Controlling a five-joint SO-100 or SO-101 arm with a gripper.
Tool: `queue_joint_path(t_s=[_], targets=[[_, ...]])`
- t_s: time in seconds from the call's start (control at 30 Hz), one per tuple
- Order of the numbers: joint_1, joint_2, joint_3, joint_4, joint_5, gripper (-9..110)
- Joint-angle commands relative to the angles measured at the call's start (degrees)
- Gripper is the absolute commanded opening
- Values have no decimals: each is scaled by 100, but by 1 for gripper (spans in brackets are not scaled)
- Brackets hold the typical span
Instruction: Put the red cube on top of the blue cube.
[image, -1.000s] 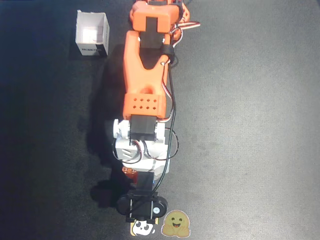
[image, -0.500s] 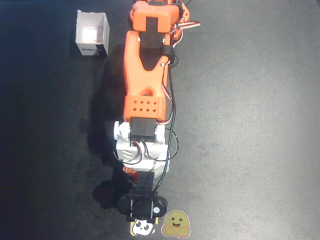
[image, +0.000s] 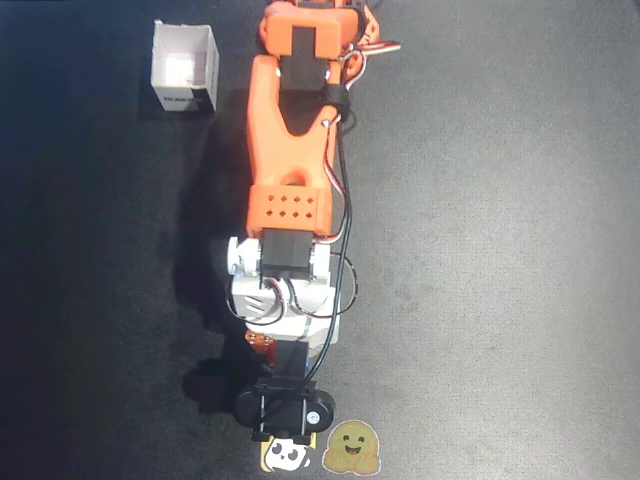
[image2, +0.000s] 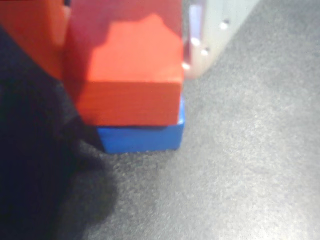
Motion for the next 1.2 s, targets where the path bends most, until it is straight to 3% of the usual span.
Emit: queue_joint_path(t_s=[0.0,0.57,1.17], targets=[[-62,475,-26,-79,9,12],[-70,554,246,-193,9,12],[-105,721,510,-352,53,22]])
